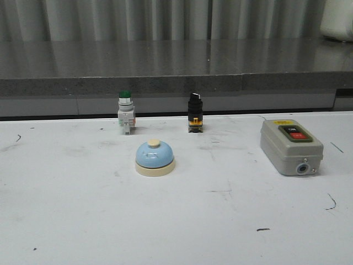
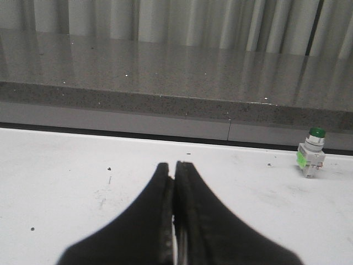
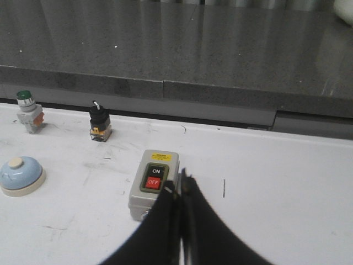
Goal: Place and press bell with both arms
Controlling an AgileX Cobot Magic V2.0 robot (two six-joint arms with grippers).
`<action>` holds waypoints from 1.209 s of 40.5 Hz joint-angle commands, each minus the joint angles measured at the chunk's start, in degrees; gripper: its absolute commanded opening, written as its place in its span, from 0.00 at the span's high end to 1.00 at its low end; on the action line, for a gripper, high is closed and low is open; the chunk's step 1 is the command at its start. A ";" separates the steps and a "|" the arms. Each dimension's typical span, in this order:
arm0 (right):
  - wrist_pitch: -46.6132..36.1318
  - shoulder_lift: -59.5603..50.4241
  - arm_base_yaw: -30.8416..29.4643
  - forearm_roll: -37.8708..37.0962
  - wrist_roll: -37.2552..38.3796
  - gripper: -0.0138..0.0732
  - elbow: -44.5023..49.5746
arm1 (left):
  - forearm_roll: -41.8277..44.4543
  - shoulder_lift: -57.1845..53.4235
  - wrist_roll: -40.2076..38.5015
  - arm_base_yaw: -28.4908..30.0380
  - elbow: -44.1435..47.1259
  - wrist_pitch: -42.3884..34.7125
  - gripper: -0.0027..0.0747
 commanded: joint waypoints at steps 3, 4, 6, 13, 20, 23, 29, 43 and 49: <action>-10.35 -1.76 -3.42 -1.64 -1.50 0.92 3.61 | -0.63 -1.01 -0.49 0.04 1.29 -4.95 0.99; -11.69 -2.29 -4.51 -1.64 -1.50 0.92 5.18 | -0.63 -1.01 -0.49 0.04 1.29 -4.95 0.99; -13.62 -4.18 -6.31 -1.64 -1.50 0.92 8.14 | -0.63 -1.01 -0.49 0.04 1.29 -4.95 0.99; -15.29 -11.15 -9.97 -1.59 -1.50 0.92 17.72 | -0.63 -1.01 -0.49 0.04 1.29 -4.95 0.99; -12.01 -16.37 -11.05 -1.05 -1.45 0.92 21.75 | -0.63 -1.01 -0.49 0.04 1.29 -4.95 0.99; -10.42 -18.49 -11.05 -0.75 -1.45 0.92 21.82 | -0.63 -1.01 -0.49 0.04 1.29 -4.95 0.99; -10.60 -20.25 -11.05 -0.75 -1.45 0.92 21.82 | -0.63 -0.88 -0.49 0.04 1.29 -4.95 0.99; -10.54 -20.16 -11.05 -0.75 -1.45 0.92 21.77 | -0.63 -0.88 -0.49 0.04 1.29 -4.95 0.99; -10.54 -20.16 -11.05 -0.75 -1.45 0.92 21.77 | -0.63 -0.88 -0.49 0.04 1.29 -4.95 0.99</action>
